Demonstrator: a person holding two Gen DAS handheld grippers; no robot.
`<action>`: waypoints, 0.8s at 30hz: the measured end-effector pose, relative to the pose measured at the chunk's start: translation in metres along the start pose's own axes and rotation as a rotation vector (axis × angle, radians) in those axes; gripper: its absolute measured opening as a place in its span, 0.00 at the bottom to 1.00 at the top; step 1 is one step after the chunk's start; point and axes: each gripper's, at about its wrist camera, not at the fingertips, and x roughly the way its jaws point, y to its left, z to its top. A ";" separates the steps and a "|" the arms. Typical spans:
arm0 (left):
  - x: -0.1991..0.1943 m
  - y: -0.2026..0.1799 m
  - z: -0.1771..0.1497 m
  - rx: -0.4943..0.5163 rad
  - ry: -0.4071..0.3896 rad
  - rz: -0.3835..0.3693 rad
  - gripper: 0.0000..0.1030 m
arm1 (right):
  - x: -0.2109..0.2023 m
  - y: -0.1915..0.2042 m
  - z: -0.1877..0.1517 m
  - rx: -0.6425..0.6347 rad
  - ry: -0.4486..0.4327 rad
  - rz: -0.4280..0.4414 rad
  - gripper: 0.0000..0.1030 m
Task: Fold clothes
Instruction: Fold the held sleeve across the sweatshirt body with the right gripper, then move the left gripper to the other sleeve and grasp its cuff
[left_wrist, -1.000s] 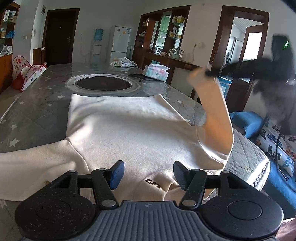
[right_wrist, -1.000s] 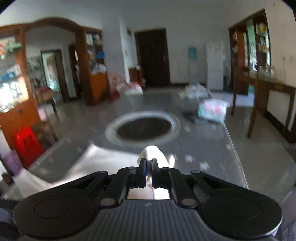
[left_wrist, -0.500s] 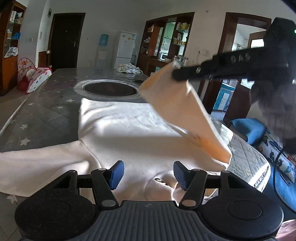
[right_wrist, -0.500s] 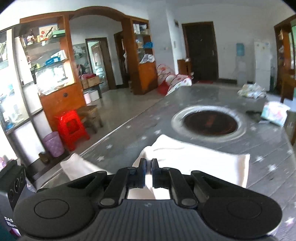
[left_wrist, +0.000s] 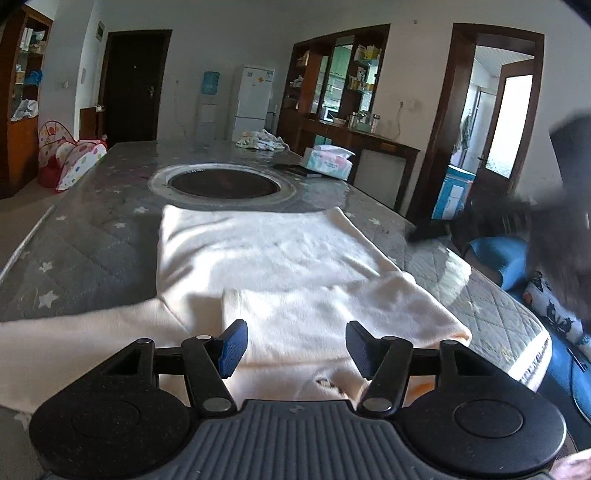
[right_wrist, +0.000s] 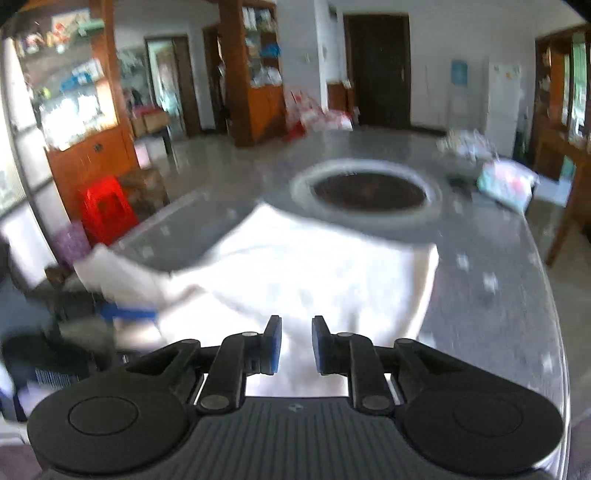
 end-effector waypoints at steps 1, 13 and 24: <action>0.001 0.000 0.002 -0.002 -0.001 -0.004 0.59 | 0.001 -0.003 -0.005 -0.001 0.016 -0.010 0.16; 0.030 0.009 -0.001 -0.012 0.078 -0.007 0.51 | 0.017 -0.020 -0.025 0.015 0.054 -0.054 0.16; 0.021 0.013 -0.002 -0.033 0.068 0.009 0.50 | 0.038 -0.031 -0.017 0.025 0.041 -0.102 0.17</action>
